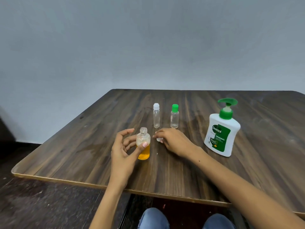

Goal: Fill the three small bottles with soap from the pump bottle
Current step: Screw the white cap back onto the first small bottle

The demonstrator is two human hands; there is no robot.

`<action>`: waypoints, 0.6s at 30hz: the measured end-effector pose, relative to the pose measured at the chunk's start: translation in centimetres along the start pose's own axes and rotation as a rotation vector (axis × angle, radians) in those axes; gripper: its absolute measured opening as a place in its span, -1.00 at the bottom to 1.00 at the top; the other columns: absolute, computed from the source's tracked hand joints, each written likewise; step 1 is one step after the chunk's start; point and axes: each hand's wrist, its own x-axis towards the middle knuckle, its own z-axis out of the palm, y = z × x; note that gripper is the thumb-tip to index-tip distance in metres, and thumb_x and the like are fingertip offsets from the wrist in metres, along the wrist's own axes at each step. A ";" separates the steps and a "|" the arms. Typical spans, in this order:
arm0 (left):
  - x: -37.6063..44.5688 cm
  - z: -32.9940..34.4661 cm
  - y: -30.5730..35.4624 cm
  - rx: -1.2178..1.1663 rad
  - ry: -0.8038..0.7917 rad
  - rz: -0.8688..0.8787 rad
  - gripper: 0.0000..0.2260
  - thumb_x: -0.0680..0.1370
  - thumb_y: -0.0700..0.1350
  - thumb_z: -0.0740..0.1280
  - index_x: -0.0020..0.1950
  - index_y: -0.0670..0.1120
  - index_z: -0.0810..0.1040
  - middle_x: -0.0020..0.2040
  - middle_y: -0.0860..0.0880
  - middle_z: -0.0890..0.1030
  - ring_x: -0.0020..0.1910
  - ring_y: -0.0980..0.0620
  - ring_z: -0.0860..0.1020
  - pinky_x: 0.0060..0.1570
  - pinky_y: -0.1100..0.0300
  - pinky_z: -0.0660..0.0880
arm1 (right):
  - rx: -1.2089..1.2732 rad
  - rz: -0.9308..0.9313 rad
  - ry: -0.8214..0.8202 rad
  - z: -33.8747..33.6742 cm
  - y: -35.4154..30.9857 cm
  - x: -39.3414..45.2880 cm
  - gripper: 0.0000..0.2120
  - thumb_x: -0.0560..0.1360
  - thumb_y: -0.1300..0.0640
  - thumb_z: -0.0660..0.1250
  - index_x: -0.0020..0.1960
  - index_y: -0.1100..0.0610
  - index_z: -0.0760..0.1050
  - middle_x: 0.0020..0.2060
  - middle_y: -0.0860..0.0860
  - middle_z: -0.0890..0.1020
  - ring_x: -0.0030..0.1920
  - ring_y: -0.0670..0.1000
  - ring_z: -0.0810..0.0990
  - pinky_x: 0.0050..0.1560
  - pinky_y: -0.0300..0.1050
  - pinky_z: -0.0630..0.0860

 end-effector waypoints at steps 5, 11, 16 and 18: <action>-0.2 0.9 -0.5 -0.025 -0.014 -0.018 -0.42 0.25 0.05 0.55 0.22 -0.02 0.50 0.04 -0.08 0.69 0.07 0.03 0.65 0.12 0.17 0.56 | -0.024 0.045 0.026 -0.9 0.3 -2.1 -0.75 0.52 0.23 0.27 0.12 0.04 0.62 0.09 0.01 0.61 0.08 0.12 0.57 0.01 0.04 0.52; -1.1 3.1 -1.3 -0.004 -0.087 -0.018 -0.52 0.39 -0.19 0.52 0.29 -0.13 0.52 0.05 -0.03 0.70 0.08 0.05 0.65 0.15 0.19 0.55 | 0.457 0.239 0.326 -2.7 0.2 -6.6 -0.85 0.39 0.25 0.50 -0.11 0.06 0.61 -0.15 -0.12 0.66 -0.14 -0.16 0.63 -0.12 -0.24 0.55; -1.8 4.4 -1.6 0.006 -0.125 -0.038 -0.51 0.37 -0.13 0.52 0.29 -0.11 0.55 0.12 0.03 0.68 0.14 0.12 0.62 0.12 0.26 0.54 | 1.028 0.316 0.596 -3.9 -2.2 -8.3 -0.79 0.44 0.23 0.46 0.05 0.17 0.54 -0.08 0.00 0.69 -0.05 -0.03 0.68 -0.07 -0.24 0.58; -2.0 4.6 -1.6 0.031 -0.135 -0.032 -0.53 0.37 -0.14 0.53 0.27 -0.10 0.57 0.13 0.04 0.68 0.15 0.14 0.62 0.14 0.27 0.53 | 1.175 0.264 0.625 -4.2 -3.0 -8.2 -0.77 0.50 0.25 0.38 0.15 0.16 0.54 -0.01 0.07 0.68 0.01 0.03 0.68 0.00 -0.19 0.59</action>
